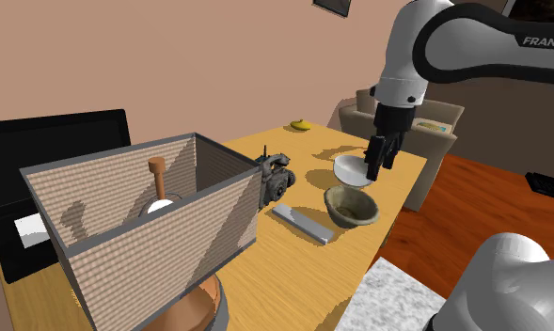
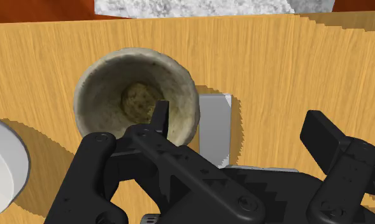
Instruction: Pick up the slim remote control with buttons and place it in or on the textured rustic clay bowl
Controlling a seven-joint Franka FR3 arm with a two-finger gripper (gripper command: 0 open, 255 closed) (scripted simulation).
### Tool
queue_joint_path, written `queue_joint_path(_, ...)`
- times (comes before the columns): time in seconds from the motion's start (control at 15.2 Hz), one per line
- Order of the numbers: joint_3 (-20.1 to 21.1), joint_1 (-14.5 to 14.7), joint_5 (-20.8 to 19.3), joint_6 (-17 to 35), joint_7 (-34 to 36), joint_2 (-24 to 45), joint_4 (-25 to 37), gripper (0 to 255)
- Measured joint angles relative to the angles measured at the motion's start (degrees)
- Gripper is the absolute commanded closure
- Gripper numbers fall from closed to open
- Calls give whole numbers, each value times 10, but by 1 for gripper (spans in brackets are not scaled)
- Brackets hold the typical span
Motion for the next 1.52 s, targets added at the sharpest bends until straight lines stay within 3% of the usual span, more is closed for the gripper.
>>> queue_joint_path(0.2, 1, 0, 1, 26, 3, 11, -13, 0)
queue_joint_path(0.53, 12, 1, 8, 128, 18, 60, -59, 0)
queue_joint_path(1.06, 27, 2, 12, 300, 43, 193, -82, 0)
queue_joint_path(1.52, 38, -1, 5, 435, 61, 325, -60, 0)
